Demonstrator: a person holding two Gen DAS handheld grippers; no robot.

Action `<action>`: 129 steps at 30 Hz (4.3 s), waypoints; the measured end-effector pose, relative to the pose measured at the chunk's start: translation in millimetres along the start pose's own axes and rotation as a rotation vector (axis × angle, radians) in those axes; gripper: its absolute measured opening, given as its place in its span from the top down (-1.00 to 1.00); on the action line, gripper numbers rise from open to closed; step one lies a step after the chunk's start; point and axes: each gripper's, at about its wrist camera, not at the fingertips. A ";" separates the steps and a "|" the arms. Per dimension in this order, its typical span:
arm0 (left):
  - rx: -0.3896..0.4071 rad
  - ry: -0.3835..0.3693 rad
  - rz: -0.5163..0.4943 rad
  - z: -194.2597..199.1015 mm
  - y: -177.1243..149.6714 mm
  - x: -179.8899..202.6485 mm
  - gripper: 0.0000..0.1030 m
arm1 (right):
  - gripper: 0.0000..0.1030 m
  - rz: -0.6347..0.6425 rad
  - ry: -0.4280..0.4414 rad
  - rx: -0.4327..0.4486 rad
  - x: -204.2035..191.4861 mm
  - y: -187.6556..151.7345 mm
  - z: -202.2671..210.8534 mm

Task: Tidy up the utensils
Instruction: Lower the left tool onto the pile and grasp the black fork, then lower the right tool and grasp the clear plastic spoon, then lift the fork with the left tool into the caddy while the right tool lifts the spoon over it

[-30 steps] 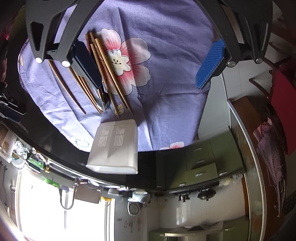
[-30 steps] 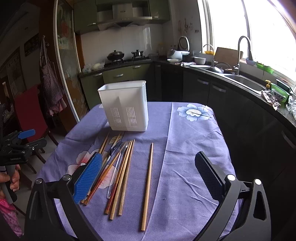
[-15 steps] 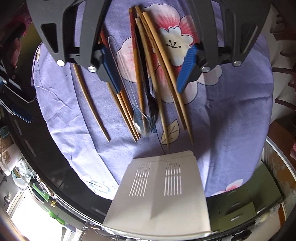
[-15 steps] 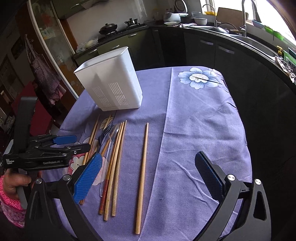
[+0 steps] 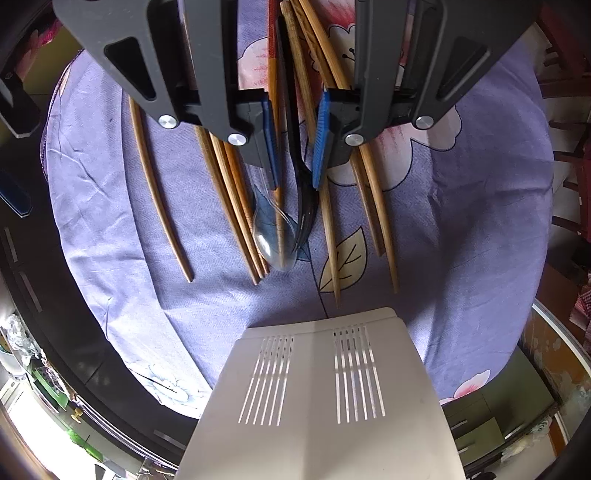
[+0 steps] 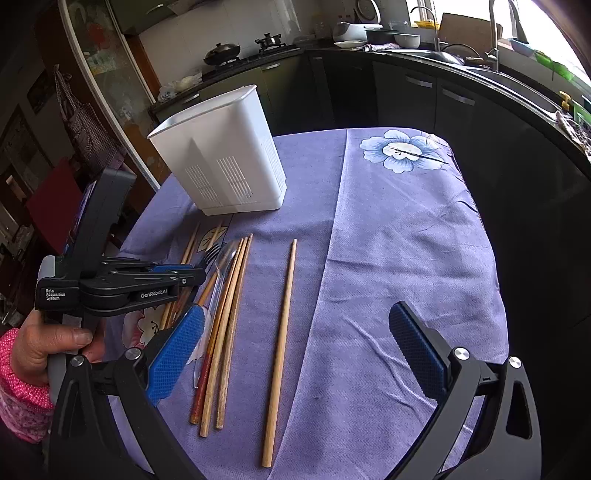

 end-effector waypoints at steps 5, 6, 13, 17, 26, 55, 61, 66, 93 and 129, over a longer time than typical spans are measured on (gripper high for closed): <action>-0.013 0.017 -0.010 -3.1 1.9 1.0 0.86 | -0.92 0.004 -0.005 0.007 -0.3 1.0 1.3; -0.014 0.022 -0.016 -3.7 2.3 0.9 0.86 | -0.92 0.007 -0.012 0.010 -0.9 1.2 1.8; 0.009 0.015 -0.034 3.6 6.7 1.0 0.87 | -0.92 0.042 -0.010 -0.003 -10.9 6.0 3.0; 0.040 -0.008 -0.040 15.7 7.2 -1.4 0.88 | -0.92 0.067 -0.032 -0.023 -19.2 13.3 -1.5; 0.140 -0.073 -0.041 61.8 -10.5 -18.2 0.89 | -0.79 0.119 0.008 -0.155 -52.0 31.5 -40.8; 0.273 -0.144 -0.091 130.6 -40.6 -39.6 0.93 | 0.71 0.374 -0.090 -0.376 -173.5 33.9 -138.3; 0.275 -0.144 -0.105 131.6 -41.8 -34.5 0.92 | 0.77 0.390 -0.110 -0.347 -186.5 33.2 -142.5; 0.289 -0.146 -0.116 138.6 -42.6 -32.1 0.92 | 0.82 0.315 -0.048 -0.271 -179.6 33.8 -126.6; 0.837 -0.206 -0.201 208.5 109.3 0.7 0.92 | 0.82 -0.009 0.097 0.560 -117.4 185.5 42.8; 0.692 -0.116 -0.278 142.2 53.5 -19.2 0.72 | 0.73 0.106 -0.049 0.533 -116.8 134.6 -59.7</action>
Point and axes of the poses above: each gripper's, at about its wrist camera, not at the fingertips, and z roughly against the way its jaws point, x to its right, y to its top, and after that the axes turned 14 degrees about -y, right-handed
